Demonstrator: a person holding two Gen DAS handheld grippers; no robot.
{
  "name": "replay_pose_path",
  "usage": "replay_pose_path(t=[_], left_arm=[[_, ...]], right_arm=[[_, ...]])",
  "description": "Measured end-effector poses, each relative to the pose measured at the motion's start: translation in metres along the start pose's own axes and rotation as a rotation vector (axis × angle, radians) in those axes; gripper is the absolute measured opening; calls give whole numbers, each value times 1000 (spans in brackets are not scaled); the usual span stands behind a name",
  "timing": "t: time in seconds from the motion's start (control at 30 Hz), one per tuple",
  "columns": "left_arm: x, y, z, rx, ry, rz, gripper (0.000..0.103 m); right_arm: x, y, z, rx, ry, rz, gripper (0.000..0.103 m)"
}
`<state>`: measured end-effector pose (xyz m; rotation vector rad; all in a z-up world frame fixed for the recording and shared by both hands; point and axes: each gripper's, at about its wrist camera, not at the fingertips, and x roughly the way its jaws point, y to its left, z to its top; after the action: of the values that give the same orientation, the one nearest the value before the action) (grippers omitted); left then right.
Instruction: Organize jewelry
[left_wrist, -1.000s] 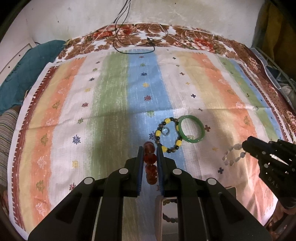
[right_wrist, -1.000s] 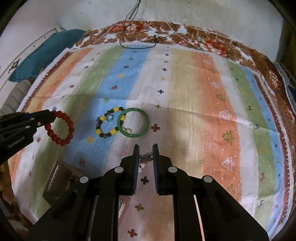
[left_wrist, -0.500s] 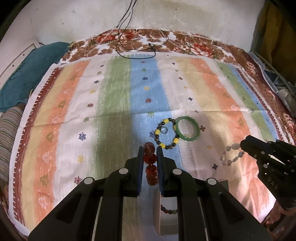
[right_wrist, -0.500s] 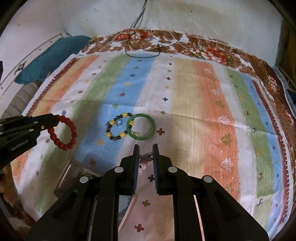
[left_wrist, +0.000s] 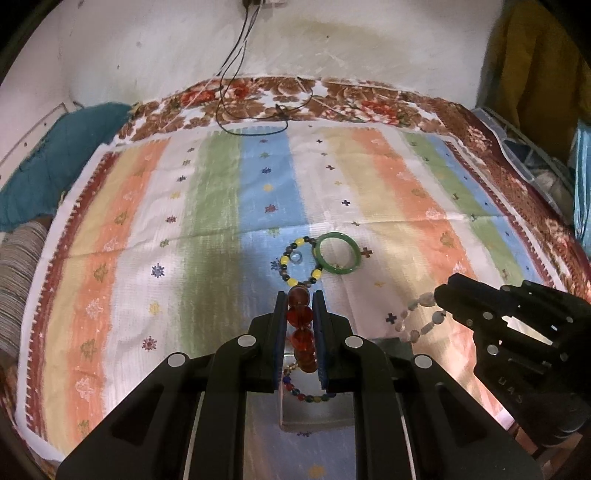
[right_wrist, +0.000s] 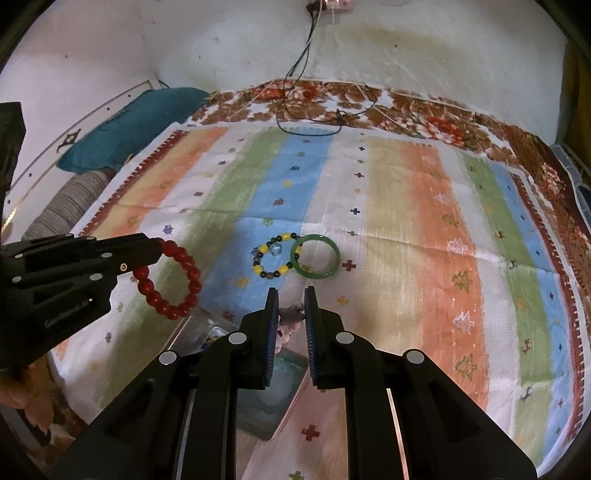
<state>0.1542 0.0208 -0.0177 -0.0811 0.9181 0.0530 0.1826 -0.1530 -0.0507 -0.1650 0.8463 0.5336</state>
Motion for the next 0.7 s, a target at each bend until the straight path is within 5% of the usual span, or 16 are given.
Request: replay_pose_path(t=[0.7], left_arm=[[-6, -5, -26, -12, 56, -46, 14]], right_arm=[[-4, 13, -23, 3, 48, -5, 17]])
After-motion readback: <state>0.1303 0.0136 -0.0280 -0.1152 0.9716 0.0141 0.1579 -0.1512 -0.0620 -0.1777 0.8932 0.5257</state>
